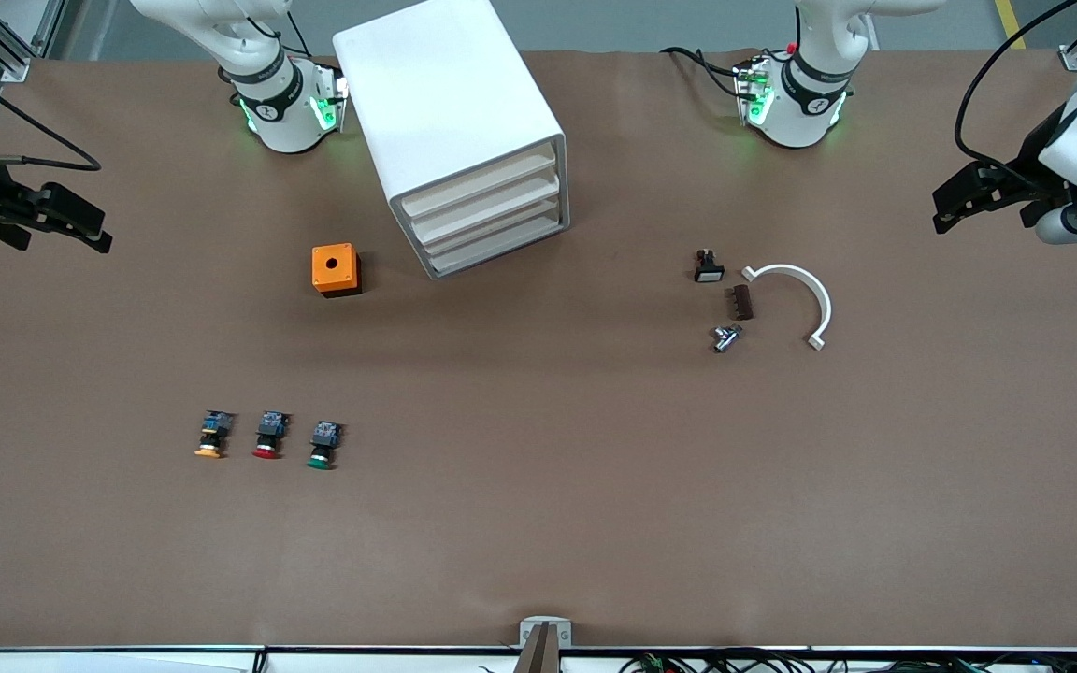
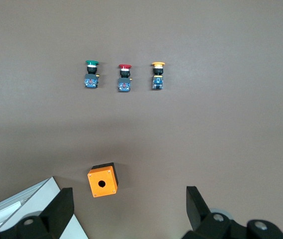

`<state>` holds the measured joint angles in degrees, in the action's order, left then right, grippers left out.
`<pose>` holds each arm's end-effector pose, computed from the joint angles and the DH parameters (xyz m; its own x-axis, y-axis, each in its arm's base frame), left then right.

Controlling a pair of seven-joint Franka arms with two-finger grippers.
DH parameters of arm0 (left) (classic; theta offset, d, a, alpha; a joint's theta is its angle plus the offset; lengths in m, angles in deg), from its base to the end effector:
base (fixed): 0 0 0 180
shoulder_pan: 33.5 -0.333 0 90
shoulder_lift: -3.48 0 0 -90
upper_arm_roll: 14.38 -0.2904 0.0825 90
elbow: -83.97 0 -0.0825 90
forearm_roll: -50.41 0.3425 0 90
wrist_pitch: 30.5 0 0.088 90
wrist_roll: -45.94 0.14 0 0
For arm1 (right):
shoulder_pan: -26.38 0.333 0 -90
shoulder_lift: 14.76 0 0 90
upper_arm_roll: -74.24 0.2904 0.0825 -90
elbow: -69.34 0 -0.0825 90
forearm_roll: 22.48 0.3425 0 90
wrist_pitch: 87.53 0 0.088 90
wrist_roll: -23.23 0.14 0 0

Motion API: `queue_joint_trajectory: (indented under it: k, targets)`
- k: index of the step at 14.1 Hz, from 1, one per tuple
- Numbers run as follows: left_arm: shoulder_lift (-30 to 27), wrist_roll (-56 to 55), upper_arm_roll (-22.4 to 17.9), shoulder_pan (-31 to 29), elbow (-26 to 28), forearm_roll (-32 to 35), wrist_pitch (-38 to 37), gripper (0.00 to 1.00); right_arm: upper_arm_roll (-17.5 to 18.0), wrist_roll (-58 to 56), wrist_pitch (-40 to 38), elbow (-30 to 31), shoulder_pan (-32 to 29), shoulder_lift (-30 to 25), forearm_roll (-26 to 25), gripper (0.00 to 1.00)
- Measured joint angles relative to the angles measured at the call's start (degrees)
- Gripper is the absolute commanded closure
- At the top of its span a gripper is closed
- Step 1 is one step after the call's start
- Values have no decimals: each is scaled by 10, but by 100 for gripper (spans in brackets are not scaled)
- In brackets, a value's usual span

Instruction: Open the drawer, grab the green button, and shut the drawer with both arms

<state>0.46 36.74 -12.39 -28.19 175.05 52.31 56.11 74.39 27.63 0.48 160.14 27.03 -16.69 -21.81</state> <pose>0.4876 -0.0580 0.5793 0.9992 0.0351 -0.0194 0.0344 -0.9987 -0.0386 0.4993 0.0087 0.5740 0.9979 -0.0624 -0.0159 -0.0626 -0.9980 -0.0104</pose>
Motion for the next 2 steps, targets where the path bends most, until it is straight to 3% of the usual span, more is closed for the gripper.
queue_joint_trajectory:
  k: [2]
  targets:
    - [0, 0, 0, 0, -1, 0, 0, 0, 0, 0, 0, 0, 0, 0, 0, 0]
